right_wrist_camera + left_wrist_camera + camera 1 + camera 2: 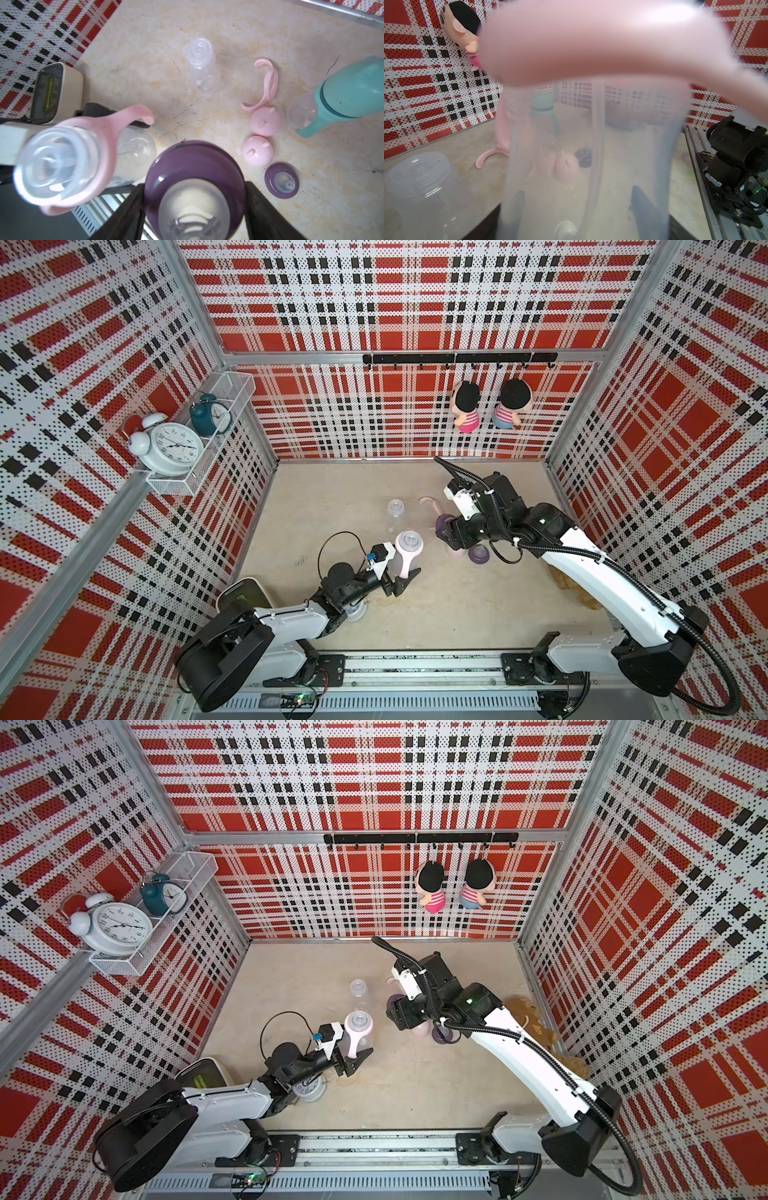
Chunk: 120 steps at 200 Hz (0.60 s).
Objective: Assemble the baby bottles
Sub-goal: Close the nipple on the baby bottle.
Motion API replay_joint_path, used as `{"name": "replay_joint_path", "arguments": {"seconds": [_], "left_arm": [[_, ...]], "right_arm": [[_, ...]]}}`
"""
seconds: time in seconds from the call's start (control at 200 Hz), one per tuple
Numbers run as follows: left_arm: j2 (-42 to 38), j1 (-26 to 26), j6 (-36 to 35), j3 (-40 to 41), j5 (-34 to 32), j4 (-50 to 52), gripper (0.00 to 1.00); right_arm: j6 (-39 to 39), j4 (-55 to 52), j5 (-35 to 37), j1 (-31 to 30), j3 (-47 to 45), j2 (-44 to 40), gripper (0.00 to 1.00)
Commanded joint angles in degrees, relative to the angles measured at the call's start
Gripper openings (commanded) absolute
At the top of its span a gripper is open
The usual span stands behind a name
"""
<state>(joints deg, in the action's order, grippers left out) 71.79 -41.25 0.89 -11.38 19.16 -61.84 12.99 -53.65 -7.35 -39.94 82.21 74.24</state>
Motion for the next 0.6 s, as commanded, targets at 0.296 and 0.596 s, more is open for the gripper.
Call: {"name": "replay_joint_path", "arguments": {"seconds": [0.296,0.596], "left_arm": [[5.7,-3.5,-4.2,-1.8,-3.8,-5.7,0.00],[7.2,-4.8,-6.1,-2.7,-5.7,-5.7,0.00]], "right_arm": [[-3.4,-9.0,-8.0,-3.7,9.4,3.0,0.65],[-3.6,-13.2,-6.2,-6.9,13.3,9.0,0.64]]}}
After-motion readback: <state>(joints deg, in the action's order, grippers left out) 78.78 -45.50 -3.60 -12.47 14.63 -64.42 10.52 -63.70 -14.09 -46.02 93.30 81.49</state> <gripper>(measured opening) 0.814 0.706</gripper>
